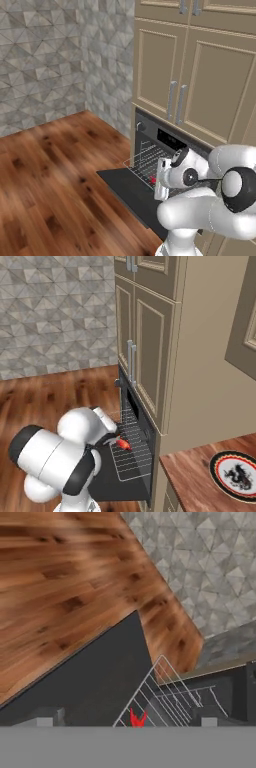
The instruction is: Place the fish on the rack of the oven, and slide the rack back inside. Close the oven door.
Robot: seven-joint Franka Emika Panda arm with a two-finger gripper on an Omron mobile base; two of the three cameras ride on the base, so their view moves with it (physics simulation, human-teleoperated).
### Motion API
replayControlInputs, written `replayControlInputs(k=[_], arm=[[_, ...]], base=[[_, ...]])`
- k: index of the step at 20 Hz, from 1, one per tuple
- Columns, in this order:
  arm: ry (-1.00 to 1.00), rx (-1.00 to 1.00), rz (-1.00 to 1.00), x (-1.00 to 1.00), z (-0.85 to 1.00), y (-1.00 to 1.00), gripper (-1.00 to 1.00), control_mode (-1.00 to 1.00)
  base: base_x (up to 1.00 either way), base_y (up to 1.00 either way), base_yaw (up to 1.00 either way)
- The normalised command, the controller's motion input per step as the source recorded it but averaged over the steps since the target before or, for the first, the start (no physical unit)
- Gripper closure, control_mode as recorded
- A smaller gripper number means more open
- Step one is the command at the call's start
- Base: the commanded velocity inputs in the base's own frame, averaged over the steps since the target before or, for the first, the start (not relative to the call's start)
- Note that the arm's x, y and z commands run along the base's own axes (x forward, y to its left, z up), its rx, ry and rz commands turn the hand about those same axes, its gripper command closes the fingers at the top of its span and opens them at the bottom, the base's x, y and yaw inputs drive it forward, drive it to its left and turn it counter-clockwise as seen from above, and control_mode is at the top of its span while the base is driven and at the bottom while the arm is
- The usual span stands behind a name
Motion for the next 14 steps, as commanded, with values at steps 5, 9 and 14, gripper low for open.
replayControlInputs(k=[5,9,14], arm=[[0.39,-0.14,0.21,0.07,0.04,0.4,-1.0,-1.0],[0.32,-0.33,0.11,0.08,0.0,0.74,-1.0,-1.0],[0.06,-0.41,0.01,0.0,-0.1,0.82,-1.0,-1.0]], base=[[0.0,0.0,0.0],[0.0,0.0,0.0],[0.0,0.0,0.0]])
